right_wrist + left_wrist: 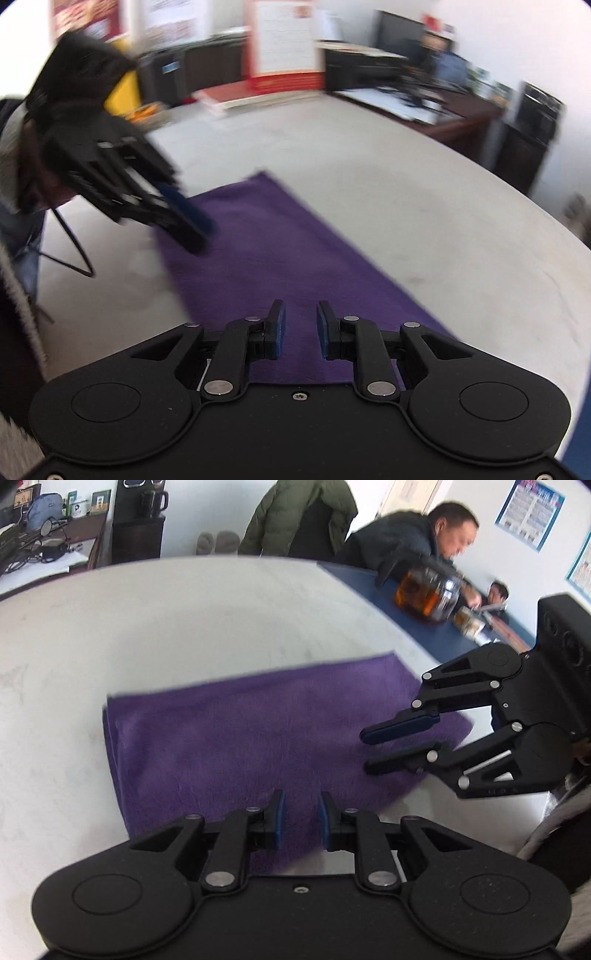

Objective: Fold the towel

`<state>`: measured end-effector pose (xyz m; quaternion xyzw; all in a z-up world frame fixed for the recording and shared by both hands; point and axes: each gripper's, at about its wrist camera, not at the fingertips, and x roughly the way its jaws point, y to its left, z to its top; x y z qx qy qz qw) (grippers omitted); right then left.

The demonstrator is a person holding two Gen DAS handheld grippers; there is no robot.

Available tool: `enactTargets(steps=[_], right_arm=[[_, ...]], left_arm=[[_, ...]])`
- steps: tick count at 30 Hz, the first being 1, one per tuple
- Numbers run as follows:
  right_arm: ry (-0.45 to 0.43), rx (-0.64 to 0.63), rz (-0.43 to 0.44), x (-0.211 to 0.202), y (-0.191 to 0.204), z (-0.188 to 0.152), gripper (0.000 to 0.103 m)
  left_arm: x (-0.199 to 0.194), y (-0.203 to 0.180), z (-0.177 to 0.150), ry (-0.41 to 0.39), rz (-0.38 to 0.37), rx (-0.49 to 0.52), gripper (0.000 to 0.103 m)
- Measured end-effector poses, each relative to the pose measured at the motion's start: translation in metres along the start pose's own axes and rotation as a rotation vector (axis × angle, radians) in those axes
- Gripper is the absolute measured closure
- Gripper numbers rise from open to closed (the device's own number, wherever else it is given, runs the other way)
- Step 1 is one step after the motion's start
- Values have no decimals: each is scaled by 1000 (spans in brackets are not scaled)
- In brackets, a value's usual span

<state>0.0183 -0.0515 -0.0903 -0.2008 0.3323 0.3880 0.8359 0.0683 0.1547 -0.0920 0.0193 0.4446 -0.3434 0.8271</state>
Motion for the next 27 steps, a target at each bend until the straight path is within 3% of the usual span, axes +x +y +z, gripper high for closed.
enactTargets(steps=[4,10,13,16,20,23,27], right_arm=[[20,31,-20,0,0,-14,85],[9,289,-181,-49,-57,-71,85],[23,402,-285,-67,-73,-92,83],[32,438,-374,-76,-71,-93,83],[-47,407,-345,-74,-52,-67,83],[-67,340,-288,-51,-39,-44,83],[-46,245,-202,-17,-23,-20,83]], left_arm=[[-16,20,-19,-43,-14,-89,87],[-34,40,-32,-69,-8,-155,88],[-40,42,-30,-57,14,-145,88],[-50,32,-19,-60,50,-77,87],[-42,20,-5,-99,7,-35,83],[-24,8,5,-77,-23,27,83],[-2,-6,-1,-38,-10,101,83]])
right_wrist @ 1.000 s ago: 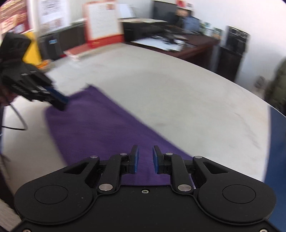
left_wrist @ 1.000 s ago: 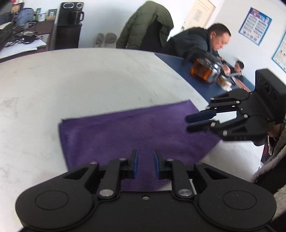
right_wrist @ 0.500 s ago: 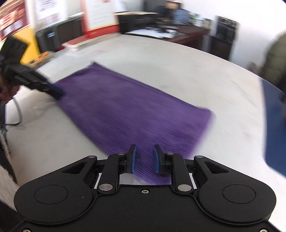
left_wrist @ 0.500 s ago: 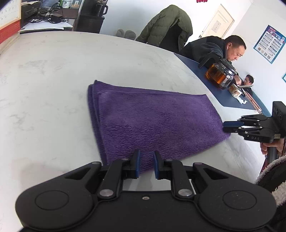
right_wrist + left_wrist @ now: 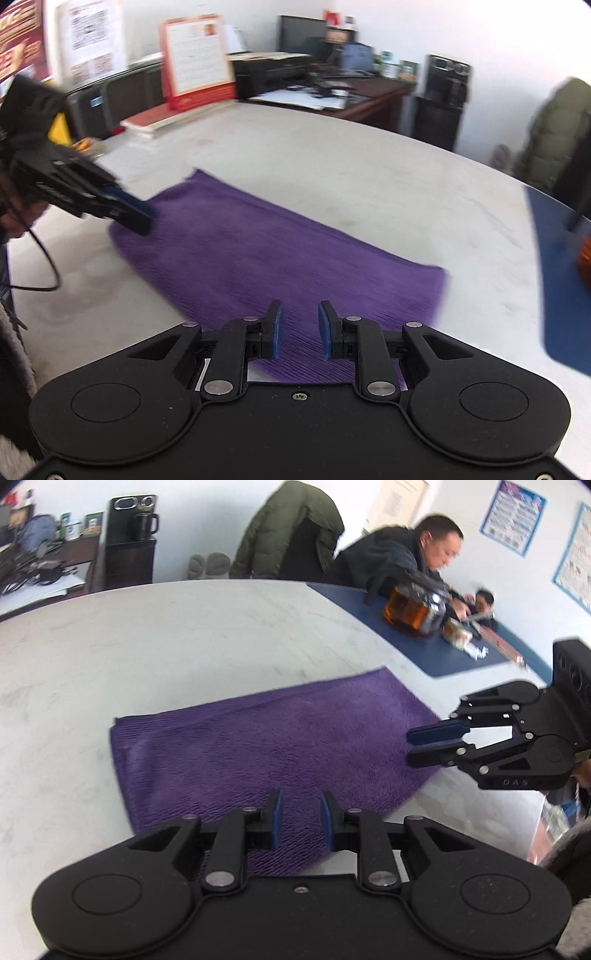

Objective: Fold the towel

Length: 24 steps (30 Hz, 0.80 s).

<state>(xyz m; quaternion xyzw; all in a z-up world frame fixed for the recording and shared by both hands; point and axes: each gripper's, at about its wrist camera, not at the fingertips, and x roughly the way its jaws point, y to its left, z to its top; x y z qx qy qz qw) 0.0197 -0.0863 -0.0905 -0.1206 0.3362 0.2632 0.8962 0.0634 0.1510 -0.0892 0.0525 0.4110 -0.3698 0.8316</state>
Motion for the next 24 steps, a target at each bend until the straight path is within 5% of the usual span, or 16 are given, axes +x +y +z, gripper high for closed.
enactTargets(steps=[10,15,24], right_arm=[[73,28,53,-7,0,-8,82],[55,42,31,3,-10,7,79],[90,116,-59,20,-39,7,79]], left_arm=[[-17,8,-16,-73,17,-144,82],[-1,33,0,-91,89,-145,82],[-1,69,3,-153,94,-207,82]])
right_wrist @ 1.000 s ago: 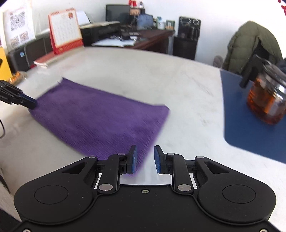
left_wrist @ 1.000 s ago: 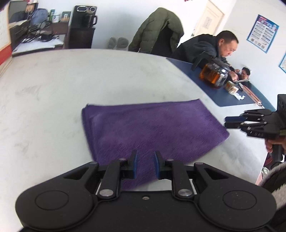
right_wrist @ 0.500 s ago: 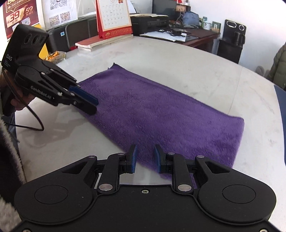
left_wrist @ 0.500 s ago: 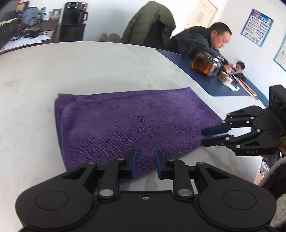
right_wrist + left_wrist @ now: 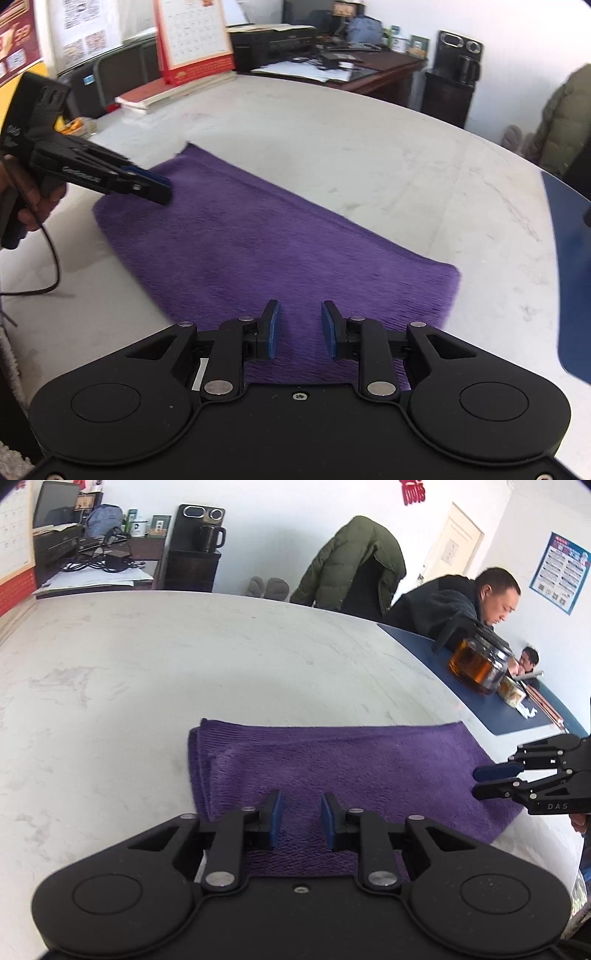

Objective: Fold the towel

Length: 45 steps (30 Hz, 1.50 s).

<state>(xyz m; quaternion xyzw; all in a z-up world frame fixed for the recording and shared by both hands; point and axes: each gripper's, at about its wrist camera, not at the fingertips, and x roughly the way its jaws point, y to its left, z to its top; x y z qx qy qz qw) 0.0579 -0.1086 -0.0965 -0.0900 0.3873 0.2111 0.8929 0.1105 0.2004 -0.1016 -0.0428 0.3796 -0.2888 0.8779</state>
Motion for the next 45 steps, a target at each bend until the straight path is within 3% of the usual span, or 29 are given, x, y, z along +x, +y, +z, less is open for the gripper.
enactTargets(steps=[9,13,16,18,21,26,31,33,35,38,40,42,45], right_arm=[[-21,-45,-2,30,-13,25,78],[-5,-64,-12,43,-22,44,74],[27,-42,-53,38,-30,46,71],[19,-7,-66,29,-36,50,71],[-19,-7,-30,27,-36,61,71],[-34,-76,93,65,-12,90,71],[-31,-95,155,83,-6,89,71],[-36,-73,137,81,-14,89,71],[-29,-58,54,77,-31,89,71],[-7,2,-59,73,-48,89,69],[0,55,-89,70,-54,89,69],[-22,78,-63,64,-50,89,70],[-38,4,9,58,-15,89,69]], left_arm=[[-7,16,-2,-40,13,-67,82],[-9,16,4,-29,56,-77,82],[-15,18,12,-29,108,-112,78],[-18,19,25,-54,99,-140,71],[-1,11,46,-15,100,-131,67],[32,-5,52,106,94,-89,67],[32,7,50,80,127,-137,67],[28,15,51,67,164,-177,67],[23,21,50,66,237,-212,67],[13,23,52,61,271,-230,67],[6,17,53,48,269,-215,66],[4,9,54,45,239,-210,63],[10,-11,49,67,191,-185,62]])
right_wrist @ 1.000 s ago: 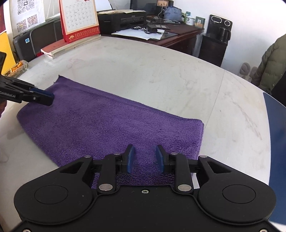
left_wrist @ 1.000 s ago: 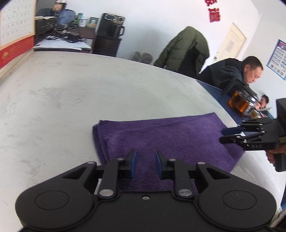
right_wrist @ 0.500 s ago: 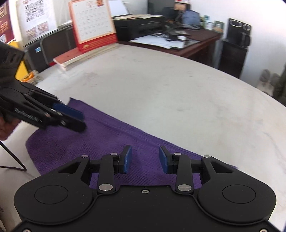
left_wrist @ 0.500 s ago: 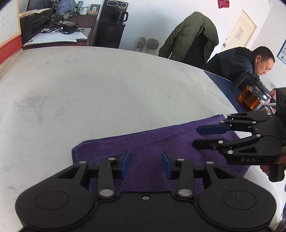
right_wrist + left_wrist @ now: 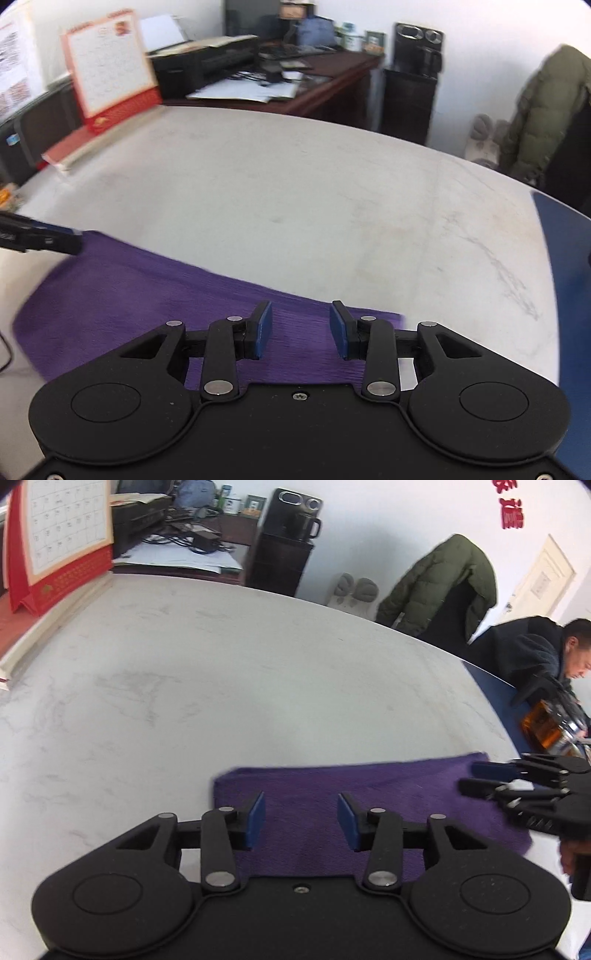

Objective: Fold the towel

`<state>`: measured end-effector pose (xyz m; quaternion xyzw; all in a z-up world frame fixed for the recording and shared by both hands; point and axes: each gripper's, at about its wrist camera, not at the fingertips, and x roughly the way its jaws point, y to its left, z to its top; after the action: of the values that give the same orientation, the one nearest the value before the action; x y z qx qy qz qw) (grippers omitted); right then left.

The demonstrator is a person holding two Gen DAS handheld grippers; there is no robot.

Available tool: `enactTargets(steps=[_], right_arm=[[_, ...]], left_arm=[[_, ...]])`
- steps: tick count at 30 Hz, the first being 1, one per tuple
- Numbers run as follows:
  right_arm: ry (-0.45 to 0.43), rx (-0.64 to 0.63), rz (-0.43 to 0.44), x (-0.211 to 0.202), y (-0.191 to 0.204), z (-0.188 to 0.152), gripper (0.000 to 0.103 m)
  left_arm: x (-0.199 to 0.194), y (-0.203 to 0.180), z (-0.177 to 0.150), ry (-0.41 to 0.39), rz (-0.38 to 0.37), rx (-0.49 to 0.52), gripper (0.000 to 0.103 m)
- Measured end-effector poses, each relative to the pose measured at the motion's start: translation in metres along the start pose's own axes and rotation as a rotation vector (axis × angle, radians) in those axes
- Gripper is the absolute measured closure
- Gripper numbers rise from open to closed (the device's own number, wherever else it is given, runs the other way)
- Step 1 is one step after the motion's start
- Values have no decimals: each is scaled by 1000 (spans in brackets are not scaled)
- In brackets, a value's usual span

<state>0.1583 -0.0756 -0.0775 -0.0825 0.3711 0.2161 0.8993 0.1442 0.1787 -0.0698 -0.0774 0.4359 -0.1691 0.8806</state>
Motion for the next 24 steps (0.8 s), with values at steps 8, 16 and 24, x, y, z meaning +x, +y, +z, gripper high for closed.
enactTargets(steps=[8,16,24], right_arm=[[24,-145,112,8,60,-19,67],[24,36,-60,-38,-14,-63,64],[-31,151,-30,-80,-23,-78,58]], left_arm=[[0,-24,-41,0,49,30,62],[-22,-24,-56,19,173,-62,61],[-74,-65,-51,-23,306,-15,30]])
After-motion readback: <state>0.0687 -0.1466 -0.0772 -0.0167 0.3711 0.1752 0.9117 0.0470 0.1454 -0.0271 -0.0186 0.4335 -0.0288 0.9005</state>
